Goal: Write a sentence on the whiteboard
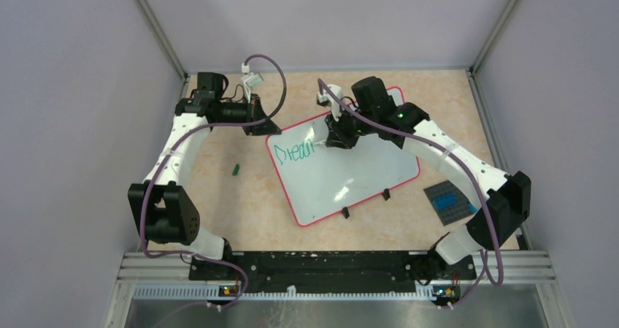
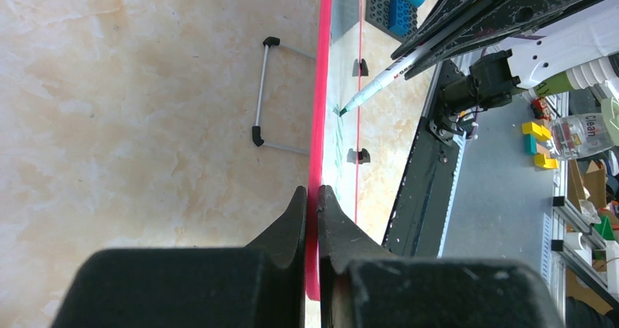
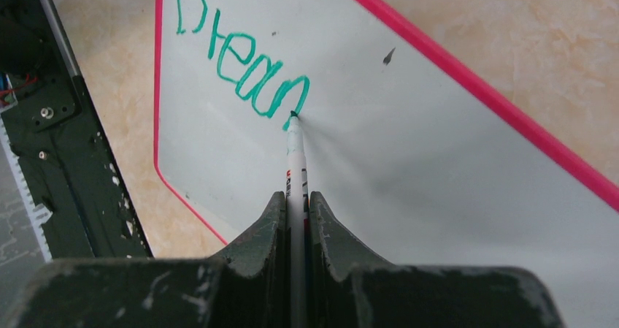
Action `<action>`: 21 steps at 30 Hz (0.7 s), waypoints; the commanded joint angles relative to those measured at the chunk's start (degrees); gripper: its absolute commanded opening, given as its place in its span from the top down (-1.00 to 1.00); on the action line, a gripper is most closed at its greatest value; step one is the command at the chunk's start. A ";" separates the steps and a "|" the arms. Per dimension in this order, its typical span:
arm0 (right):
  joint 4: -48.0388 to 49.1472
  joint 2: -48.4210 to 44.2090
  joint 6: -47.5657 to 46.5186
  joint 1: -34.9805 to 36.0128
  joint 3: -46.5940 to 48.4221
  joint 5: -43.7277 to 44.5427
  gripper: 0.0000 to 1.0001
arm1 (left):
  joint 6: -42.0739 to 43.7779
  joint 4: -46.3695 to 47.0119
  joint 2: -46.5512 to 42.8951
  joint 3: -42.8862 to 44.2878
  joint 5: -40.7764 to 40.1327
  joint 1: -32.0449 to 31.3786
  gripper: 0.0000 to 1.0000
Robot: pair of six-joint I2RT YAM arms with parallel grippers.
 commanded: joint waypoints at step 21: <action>1.72 -1.47 -0.81 -4.05 -1.76 0.21 1.00 | -0.96 -1.53 -0.92 -0.89 -0.69 -1.04 1.00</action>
